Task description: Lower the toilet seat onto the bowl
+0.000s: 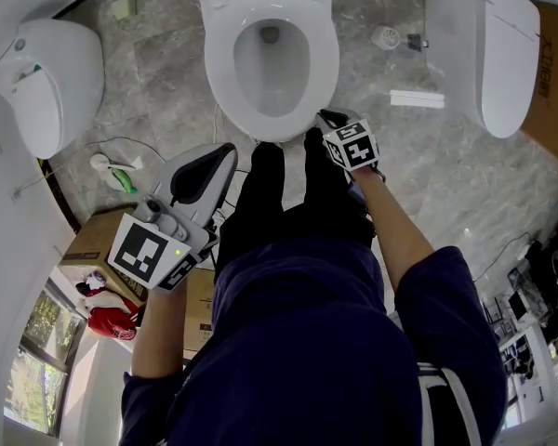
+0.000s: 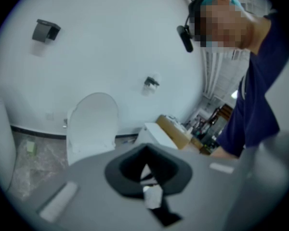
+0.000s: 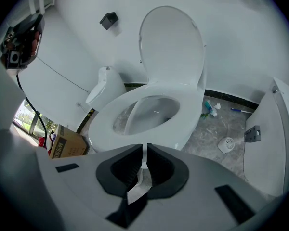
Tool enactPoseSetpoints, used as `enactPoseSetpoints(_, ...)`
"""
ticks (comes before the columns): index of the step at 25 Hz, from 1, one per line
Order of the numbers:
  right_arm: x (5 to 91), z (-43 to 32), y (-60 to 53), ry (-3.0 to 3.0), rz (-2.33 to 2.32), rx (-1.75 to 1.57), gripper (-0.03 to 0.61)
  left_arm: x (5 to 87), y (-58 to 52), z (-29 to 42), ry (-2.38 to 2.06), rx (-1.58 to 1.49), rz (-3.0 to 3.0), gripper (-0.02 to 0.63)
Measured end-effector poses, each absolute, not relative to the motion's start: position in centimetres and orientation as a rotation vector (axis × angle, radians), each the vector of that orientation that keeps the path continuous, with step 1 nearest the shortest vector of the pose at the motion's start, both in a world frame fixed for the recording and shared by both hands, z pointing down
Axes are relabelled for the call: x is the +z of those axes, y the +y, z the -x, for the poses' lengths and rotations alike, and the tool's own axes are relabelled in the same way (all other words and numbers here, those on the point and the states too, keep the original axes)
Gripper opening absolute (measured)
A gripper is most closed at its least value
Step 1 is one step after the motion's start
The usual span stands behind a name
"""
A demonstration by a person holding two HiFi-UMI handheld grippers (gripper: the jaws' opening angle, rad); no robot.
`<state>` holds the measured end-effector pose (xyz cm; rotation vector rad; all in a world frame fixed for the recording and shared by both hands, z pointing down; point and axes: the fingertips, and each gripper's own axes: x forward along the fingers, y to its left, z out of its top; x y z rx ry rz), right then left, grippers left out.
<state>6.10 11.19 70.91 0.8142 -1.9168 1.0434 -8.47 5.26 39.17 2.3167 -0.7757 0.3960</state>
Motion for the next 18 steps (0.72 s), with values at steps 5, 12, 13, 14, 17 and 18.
enactPoseSetpoints(5,71.4,-6.0,11.5,-1.898,-0.806,1.05,0.029,39.2,5.1,8.7,-0.773,0.398,-2.314,0.003)
enactPoseSetpoints(12,72.3,-6.8,11.5,-1.872,-0.805,1.059,0.029,39.5,4.9,8.3,-0.766,0.402,-2.309,0.003)
enactPoseSetpoints(13,72.5,-6.9,11.5,-1.869,-0.805,1.061,0.029,39.5,4.9,8.3,-0.765,0.404,-2.308,0.003)
enactPoseSetpoints(14,72.6,-6.9,11.6,-1.867,-0.805,1.063,0.029,39.6,4.9,8.3,-0.763,0.407,-2.306,0.003)
enactPoseSetpoints(17,73.0,-6.7,11.9,-1.863,-0.804,1.071,0.029,39.9,5.1,8.4,-0.76,0.416,-2.301,0.003)
enactPoseSetpoints(18,73.2,-6.6,12.0,-1.862,-0.803,1.074,0.029,40.1,5.2,8.4,-0.759,0.419,-2.298,0.003)
